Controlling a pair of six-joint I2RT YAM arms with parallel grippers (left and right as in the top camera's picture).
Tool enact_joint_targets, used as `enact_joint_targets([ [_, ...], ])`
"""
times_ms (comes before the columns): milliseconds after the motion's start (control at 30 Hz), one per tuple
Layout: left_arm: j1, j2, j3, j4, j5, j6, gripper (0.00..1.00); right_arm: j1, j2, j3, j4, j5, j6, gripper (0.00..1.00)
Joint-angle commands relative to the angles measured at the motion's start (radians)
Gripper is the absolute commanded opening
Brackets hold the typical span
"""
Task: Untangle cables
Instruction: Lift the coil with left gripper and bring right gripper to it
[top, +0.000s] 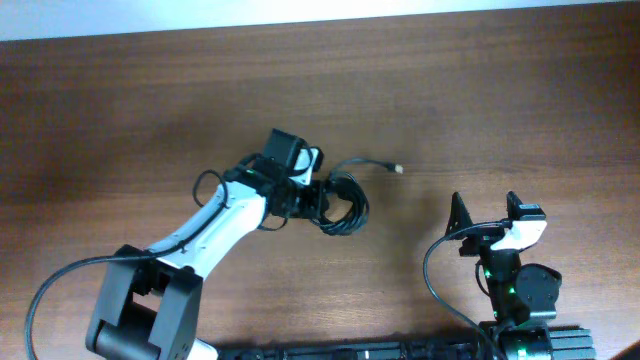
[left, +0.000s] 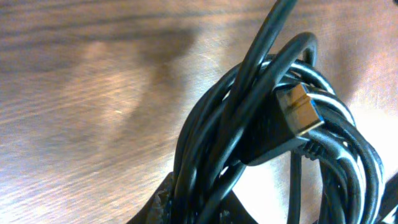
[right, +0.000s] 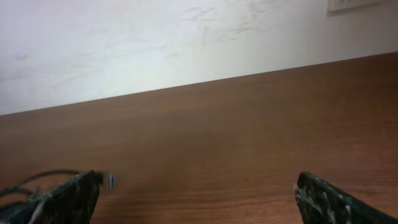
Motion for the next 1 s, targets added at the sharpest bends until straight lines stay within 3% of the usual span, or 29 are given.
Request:
enact_joint_targets([
  [0,-0.018,-0.029,0.020,0.003,-0.074,-0.018,0.00,0.004,-0.004,-0.005,0.001,0.198,-0.041,0.99],
  [133,-0.017,-0.029,0.020,0.046,-0.103,-0.017,0.00,0.004,-0.004,-0.005,0.002,0.194,-0.040,0.98],
  [200,-0.017,-0.029,0.020,0.076,-0.142,-0.018,0.00,0.005,-0.004,-0.005,0.000,0.087,0.028,0.99],
  [267,-0.017,-0.035,0.020,0.081,-0.208,-0.018,0.00,0.004,0.013,-0.005,0.023,-0.382,0.498,0.99],
  [300,-0.017,-0.042,0.020,0.081,-0.225,-0.017,0.00,0.004,0.014,-0.005,0.023,-0.494,0.533,0.99],
  [367,-0.017,-0.077,0.020,0.073,-0.291,-0.016,0.00,0.005,0.015,-0.005,0.021,-0.586,0.531,0.99],
  [433,-0.017,-0.144,0.020,0.070,-0.368,0.010,0.00,0.004,0.021,0.019,-0.002,-0.561,0.342,0.99],
  [500,-0.017,-0.204,0.020,0.069,-0.367,0.092,0.00,0.004,0.066,0.108,-0.110,-0.523,0.283,0.99],
  [600,-0.017,-0.285,0.020,0.071,-0.368,0.192,0.00,0.005,0.252,0.306,-0.325,-0.525,0.238,0.99],
  [633,-0.017,-0.306,0.020,0.071,-0.367,0.236,0.00,0.005,0.373,0.393,-0.360,-0.639,0.238,0.99],
  [700,-0.017,-0.310,0.020,0.082,-0.357,0.261,0.00,0.005,0.520,0.425,-0.167,-0.908,0.239,0.99],
  [733,-0.017,-0.310,0.020,0.082,-0.332,0.262,0.00,0.005,0.575,0.425,-0.098,-0.948,0.243,0.99],
  [767,-0.017,-0.310,0.020,0.082,-0.302,0.265,0.00,0.005,0.638,0.425,-0.049,-0.960,0.282,1.00],
  [833,-0.017,-0.310,0.020,0.081,-0.136,0.443,0.00,0.025,0.782,0.425,0.012,-0.970,0.356,0.95],
  [967,-0.017,-0.310,0.020,0.082,-0.089,0.456,0.00,0.232,0.979,0.425,0.266,-0.866,0.356,0.95],
])
